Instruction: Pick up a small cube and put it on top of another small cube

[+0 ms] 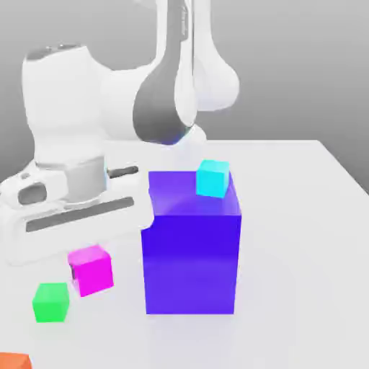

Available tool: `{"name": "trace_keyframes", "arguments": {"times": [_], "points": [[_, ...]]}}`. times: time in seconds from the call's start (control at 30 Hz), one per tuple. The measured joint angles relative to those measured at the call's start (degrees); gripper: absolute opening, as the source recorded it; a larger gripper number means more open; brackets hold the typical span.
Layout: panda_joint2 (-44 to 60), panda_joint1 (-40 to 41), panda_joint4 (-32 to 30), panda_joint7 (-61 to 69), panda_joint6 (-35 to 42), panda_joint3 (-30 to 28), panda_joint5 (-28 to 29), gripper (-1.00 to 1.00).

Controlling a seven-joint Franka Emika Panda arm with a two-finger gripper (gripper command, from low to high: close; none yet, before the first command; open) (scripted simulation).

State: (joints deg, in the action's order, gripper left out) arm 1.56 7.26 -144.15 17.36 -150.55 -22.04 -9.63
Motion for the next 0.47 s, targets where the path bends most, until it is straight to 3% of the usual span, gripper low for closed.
{"name": "trace_keyframes", "arguments": {"times": [0.1,0.27,0.3,0.47], "points": [[2.11,2.69,-2.77,0.3,-0.55,-1.01,5.04,-1.0],[11.42,5.24,-2.74,6.38,-8.24,3.1,-2.26,-1.0],[12.5,5.8,-2.68,7.06,-9.16,3.84,-3.19,1.0],[12.5,5.8,-2.68,7.06,-9.15,3.84,-3.19,1.0]]}}
